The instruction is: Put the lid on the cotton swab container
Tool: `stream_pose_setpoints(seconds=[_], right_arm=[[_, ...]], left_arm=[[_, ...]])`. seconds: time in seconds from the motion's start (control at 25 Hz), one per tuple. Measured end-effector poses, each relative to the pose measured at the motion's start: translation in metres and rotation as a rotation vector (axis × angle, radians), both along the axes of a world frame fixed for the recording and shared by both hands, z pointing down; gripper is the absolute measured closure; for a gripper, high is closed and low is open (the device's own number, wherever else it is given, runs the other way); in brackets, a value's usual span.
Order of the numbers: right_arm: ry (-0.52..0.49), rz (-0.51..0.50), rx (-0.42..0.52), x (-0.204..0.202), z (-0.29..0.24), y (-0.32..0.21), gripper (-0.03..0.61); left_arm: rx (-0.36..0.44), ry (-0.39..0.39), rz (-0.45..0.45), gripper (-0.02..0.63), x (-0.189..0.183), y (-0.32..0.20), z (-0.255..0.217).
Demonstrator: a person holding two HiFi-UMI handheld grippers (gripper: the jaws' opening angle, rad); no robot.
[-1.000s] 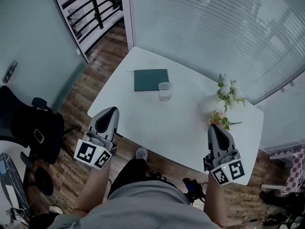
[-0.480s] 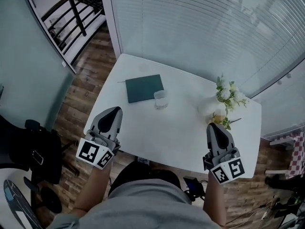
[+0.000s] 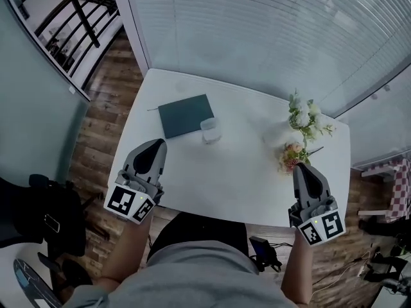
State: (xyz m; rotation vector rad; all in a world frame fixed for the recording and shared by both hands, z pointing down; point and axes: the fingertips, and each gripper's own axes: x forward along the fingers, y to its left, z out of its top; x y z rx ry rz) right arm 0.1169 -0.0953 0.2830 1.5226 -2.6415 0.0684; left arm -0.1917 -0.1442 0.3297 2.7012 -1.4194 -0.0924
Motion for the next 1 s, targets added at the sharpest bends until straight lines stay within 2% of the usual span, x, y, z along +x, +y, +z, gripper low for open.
stream_pose_setpoints(seconds=[0.24,0.64,1.0], right_arm=[[-0.009,0.013,-0.021,0.008,0.004,-0.013,0.555],[-0.027,-0.128,-0.053,-0.021,0.025,-0.044,0.555],[-0.046,-0.172,-0.119,-0.017,0.054,-0.070,0.555]], left_arm=[[-0.040,-0.018,0.024,0.612,0.010,-0.014,0.015],[-0.121,-0.071,0.072,0.612,0.036,-0.036,0.053],[-0.183,-0.127,0.122,0.612,0.067,-0.060,0.096]])
